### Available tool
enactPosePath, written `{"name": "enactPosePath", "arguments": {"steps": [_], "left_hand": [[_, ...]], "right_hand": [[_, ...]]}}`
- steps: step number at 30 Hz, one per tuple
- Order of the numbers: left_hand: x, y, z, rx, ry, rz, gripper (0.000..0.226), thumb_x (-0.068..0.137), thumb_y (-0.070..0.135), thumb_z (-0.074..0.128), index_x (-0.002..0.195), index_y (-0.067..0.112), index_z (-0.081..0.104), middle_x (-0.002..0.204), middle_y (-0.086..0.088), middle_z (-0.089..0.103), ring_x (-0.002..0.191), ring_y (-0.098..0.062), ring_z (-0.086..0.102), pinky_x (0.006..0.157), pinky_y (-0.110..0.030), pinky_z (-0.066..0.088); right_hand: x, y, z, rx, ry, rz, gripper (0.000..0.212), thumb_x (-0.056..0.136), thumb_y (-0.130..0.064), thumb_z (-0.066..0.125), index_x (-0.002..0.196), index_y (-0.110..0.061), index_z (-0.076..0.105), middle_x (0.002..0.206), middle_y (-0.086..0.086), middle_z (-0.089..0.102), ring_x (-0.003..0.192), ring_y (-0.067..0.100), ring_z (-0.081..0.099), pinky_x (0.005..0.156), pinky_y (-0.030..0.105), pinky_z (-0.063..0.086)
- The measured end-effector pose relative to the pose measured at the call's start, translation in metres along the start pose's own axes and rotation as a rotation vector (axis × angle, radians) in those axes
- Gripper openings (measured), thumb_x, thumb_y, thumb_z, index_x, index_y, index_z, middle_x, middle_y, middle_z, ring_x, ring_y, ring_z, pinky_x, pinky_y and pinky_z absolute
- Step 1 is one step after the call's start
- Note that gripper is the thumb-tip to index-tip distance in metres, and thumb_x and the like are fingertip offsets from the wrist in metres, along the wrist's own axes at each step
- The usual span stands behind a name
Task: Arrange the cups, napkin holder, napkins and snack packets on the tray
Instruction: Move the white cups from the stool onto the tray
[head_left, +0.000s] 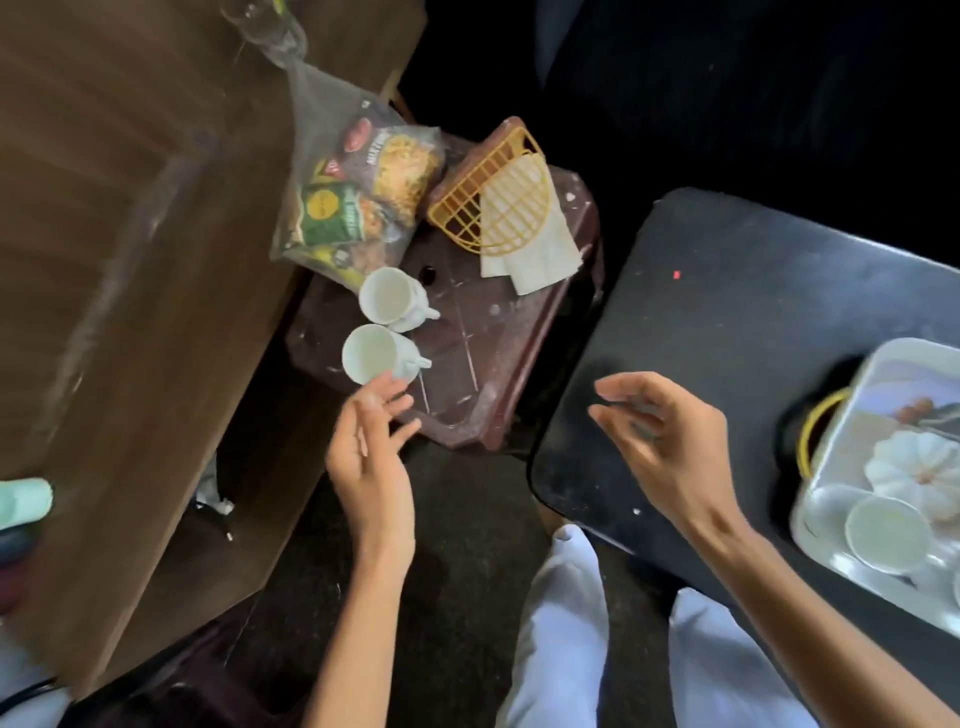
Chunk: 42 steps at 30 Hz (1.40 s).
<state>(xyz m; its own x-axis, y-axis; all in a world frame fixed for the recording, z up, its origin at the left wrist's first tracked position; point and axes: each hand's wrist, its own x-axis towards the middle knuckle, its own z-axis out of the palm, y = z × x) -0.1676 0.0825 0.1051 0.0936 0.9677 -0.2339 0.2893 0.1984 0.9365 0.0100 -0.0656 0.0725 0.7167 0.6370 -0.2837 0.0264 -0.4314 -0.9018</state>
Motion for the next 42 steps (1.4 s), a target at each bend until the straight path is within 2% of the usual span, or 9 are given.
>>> {"name": "enactPosePath", "arguments": {"steps": [8, 11, 15, 18, 22, 25, 31, 34, 42], "left_hand": [[0.088, -0.023, -0.028, 0.050, 0.113, -0.082, 0.028, 0.109, 0.026, 0.043, 0.120, 0.019, 0.068, 0.124, -0.006, 0.071, 0.117, -0.012, 0.069, 0.094, -0.031, 0.060], [0.103, -0.034, -0.027, 0.055, 0.108, -0.129, 0.029, 0.109, 0.023, 0.043, 0.123, 0.015, 0.068, 0.127, -0.007, 0.070, 0.119, -0.016, 0.068, 0.097, -0.035, 0.059], [0.110, -0.042, -0.025, 0.044, 0.110, -0.195, 0.030, 0.108, 0.023, 0.044, 0.123, 0.015, 0.069, 0.127, -0.005, 0.071, 0.115, -0.009, 0.069, 0.096, -0.036, 0.059], [0.109, -0.043, -0.024, -0.008, 0.114, -0.248, 0.029, 0.109, 0.026, 0.044, 0.118, 0.020, 0.070, 0.124, -0.003, 0.073, 0.116, -0.010, 0.068, 0.094, -0.033, 0.060], [0.104, -0.040, -0.022, -0.053, 0.109, -0.267, 0.030, 0.109, 0.027, 0.043, 0.109, 0.024, 0.073, 0.117, -0.002, 0.075, 0.113, -0.009, 0.069, 0.088, -0.026, 0.062], [0.102, -0.038, -0.020, -0.079, 0.126, -0.286, 0.030, 0.109, 0.026, 0.044, 0.111, 0.020, 0.073, 0.115, -0.002, 0.076, 0.111, -0.007, 0.070, 0.085, -0.021, 0.062], [0.092, -0.031, -0.017, -0.086, 0.146, -0.313, 0.036, 0.108, 0.036, 0.043, 0.100, 0.029, 0.077, 0.098, 0.020, 0.079, 0.106, -0.001, 0.072, 0.086, -0.022, 0.060], [0.075, -0.027, -0.015, -0.081, 0.142, -0.313, 0.038, 0.107, 0.041, 0.041, 0.101, 0.030, 0.077, 0.100, 0.019, 0.080, 0.106, 0.002, 0.072, 0.090, -0.027, 0.058], [0.003, -0.011, 0.030, -0.100, 0.047, -0.295, 0.037, 0.108, 0.034, 0.044, 0.116, 0.014, 0.075, 0.108, 0.007, 0.080, 0.108, -0.004, 0.072, 0.088, -0.025, 0.062]], "right_hand": [[0.042, -0.030, 0.105, -0.022, -0.188, -0.011, 0.020, 0.087, -0.009, 0.076, 0.107, -0.012, 0.073, 0.102, -0.005, 0.074, 0.087, 0.006, 0.073, 0.085, 0.018, 0.058], [0.054, -0.037, 0.131, -0.063, -0.231, -0.048, 0.026, 0.087, -0.009, 0.076, 0.112, -0.010, 0.071, 0.109, 0.000, 0.074, 0.099, 0.007, 0.069, 0.091, 0.016, 0.055], [0.064, -0.044, 0.154, -0.114, -0.301, -0.024, 0.030, 0.088, -0.008, 0.074, 0.118, -0.007, 0.070, 0.117, 0.003, 0.072, 0.109, 0.013, 0.067, 0.100, 0.028, 0.053], [0.067, -0.047, 0.163, -0.129, -0.323, -0.003, 0.028, 0.087, -0.006, 0.074, 0.115, -0.004, 0.071, 0.114, 0.005, 0.072, 0.107, 0.016, 0.068, 0.100, 0.029, 0.054], [0.067, -0.046, 0.169, -0.104, -0.315, 0.014, 0.024, 0.087, -0.004, 0.074, 0.111, -0.003, 0.072, 0.109, 0.007, 0.074, 0.101, 0.012, 0.070, 0.093, 0.014, 0.052], [0.067, -0.045, 0.172, -0.104, -0.310, 0.007, 0.019, 0.088, -0.009, 0.075, 0.107, -0.007, 0.073, 0.105, 0.005, 0.074, 0.096, 0.012, 0.070, 0.091, 0.023, 0.056], [0.062, -0.036, 0.171, -0.019, -0.279, 0.054, 0.013, 0.089, -0.014, 0.074, 0.101, -0.008, 0.075, 0.094, 0.003, 0.076, 0.083, 0.015, 0.073, 0.071, 0.037, 0.061], [0.050, -0.030, 0.159, 0.031, -0.235, 0.032, 0.010, 0.089, -0.011, 0.074, 0.098, -0.010, 0.075, 0.091, -0.001, 0.075, 0.080, 0.008, 0.072, 0.068, 0.025, 0.061], [0.014, -0.011, 0.079, 0.046, -0.036, -0.002, 0.012, 0.088, -0.013, 0.075, 0.100, -0.016, 0.077, 0.090, -0.013, 0.075, 0.084, 0.001, 0.071, 0.075, 0.015, 0.057]]}}
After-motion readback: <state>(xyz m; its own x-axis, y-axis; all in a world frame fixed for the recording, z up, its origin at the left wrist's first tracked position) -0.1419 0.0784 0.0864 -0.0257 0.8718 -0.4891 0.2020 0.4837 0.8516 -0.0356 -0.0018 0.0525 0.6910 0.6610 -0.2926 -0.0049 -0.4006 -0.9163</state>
